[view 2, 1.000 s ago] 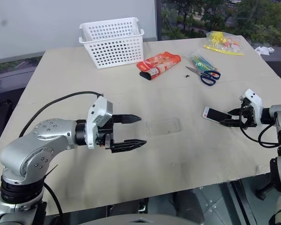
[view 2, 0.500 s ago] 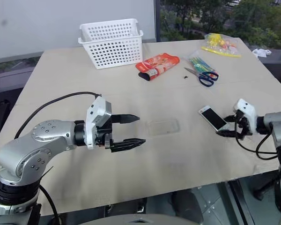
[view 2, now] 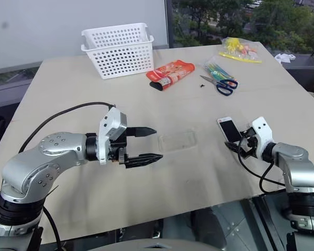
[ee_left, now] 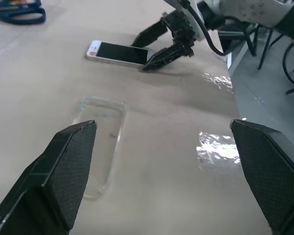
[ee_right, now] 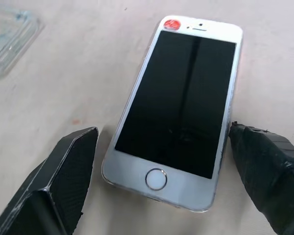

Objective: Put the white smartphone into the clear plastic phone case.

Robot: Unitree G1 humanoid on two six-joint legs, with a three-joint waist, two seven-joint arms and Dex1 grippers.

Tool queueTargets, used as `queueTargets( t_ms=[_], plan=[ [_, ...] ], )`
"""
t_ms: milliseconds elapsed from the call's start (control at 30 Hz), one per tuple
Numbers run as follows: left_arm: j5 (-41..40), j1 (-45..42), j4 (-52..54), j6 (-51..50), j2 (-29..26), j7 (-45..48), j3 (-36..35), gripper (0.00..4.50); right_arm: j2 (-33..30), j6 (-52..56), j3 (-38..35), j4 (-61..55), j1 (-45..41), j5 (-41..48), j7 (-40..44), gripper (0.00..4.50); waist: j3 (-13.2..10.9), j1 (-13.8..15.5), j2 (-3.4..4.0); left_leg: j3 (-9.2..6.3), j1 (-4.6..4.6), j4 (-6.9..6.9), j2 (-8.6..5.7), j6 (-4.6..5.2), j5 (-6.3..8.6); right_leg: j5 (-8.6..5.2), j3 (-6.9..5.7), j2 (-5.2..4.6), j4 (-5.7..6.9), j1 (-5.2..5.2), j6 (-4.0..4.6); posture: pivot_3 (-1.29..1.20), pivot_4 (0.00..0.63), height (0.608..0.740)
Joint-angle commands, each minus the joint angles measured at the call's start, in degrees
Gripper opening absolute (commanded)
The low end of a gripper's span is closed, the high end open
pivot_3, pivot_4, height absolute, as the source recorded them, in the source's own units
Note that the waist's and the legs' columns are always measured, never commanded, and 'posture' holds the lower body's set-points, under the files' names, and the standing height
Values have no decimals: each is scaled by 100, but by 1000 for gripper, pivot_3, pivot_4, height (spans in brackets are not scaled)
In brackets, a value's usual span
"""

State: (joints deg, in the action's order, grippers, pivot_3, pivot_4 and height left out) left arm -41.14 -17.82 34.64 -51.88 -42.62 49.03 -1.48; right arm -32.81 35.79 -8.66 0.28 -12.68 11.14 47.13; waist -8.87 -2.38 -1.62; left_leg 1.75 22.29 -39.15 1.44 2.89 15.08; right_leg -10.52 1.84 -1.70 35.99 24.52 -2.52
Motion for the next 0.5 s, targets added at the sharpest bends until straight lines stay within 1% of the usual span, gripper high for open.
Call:
queueTargets(
  t_ms=[33, 67, 100, 133, 167, 200, 233, 333, 400, 500],
  plan=[
    [31, -54, 17, 148, -85, 8, 10, 4454, 195, -49, 215, 34, 222, -64, -346, 4500, 1, -3, -1, 4, -1, 0, 0, 0, 0, 0, 4, 0, 0, 0, 0, 0, 150, 740],
    [30, -46, 20, 153, -84, -7, 13, 4454, 280, -78, 208, 25, 275, -86, -500, 4500, 1, -2, -2, 8, -4, 0, 0, 0, 0, 0, 9, -1, 0, 0, 0, 0, 150, 740],
    [28, -38, 26, 157, -82, -17, 17, 4500, 347, -104, 205, 20, 318, -107, -629, 4101, 3, -2, -4, 12, -8, 0, 0, 0, 0, 0, 13, -2, 0, -2, 0, 0, 150, 740],
    [20, -23, 41, 153, -74, -29, 16, 4500, 420, -151, 217, 35, 370, -167, -791, 3948, 4, -2, -7, 14, -13, 0, 0, 0, 0, 0, 15, -2, 0, -5, 0, 0, 150, 740],
    [8, -1, 59, 149, -69, -41, 5, 4500, 517, -210, 225, 73, 425, -262, -1020, 3601, 5, -1, -8, 17, -17, 0, 0, -1, 0, 0, 19, -3, 0, -8, 0, 0, 150, 740],
    [7, 14, 71, 148, -61, -55, 8, 4500, 605, -227, 225, 105, 472, -300, -1174, 3115, 6, -2, -10, 21, -25, 2, 1, -1, 1, 0, 22, -5, -2, -14, -1, 0, 150, 740],
    [12, 26, 77, 153, -54, -66, 18, 4500, 682, -209, 238, 108, 532, -296, -1260, 2885, 10, -8, -17, 23, -32, 4, 3, -1, 1, 0, 25, -6, -4, -20, -1, 0, 150, 740],
    [22, 30, 69, 168, -47, -78, 37, 4500, 783, -235, 273, 65, 644, -272, -1373, 2884, 27, -14, -44, 29, -54, 12, 17, -2, 2, 0, 33, -7, -8, -35, -1, 0, 150, 740],
    [39, 8, 34, 190, -52, -72, 52, 4500, 789, -313, 217, 57, 619, -216, -1391, 2884, 27, -11, -44, 28, -54, 12, 21, -3, 2, -1, 33, -11, -10, -35, 0, 0, 150, 740],
    [92, -34, -57, 250, -67, -37, 89, 4500, 615, -674, 89, 166, 413, -103, -1166, 2884, 26, -12, -43, 30, -53, 12, 20, -24, 14, -1, 33, -18, -13, -34, 0, 0, 150, 740]
  ],
)
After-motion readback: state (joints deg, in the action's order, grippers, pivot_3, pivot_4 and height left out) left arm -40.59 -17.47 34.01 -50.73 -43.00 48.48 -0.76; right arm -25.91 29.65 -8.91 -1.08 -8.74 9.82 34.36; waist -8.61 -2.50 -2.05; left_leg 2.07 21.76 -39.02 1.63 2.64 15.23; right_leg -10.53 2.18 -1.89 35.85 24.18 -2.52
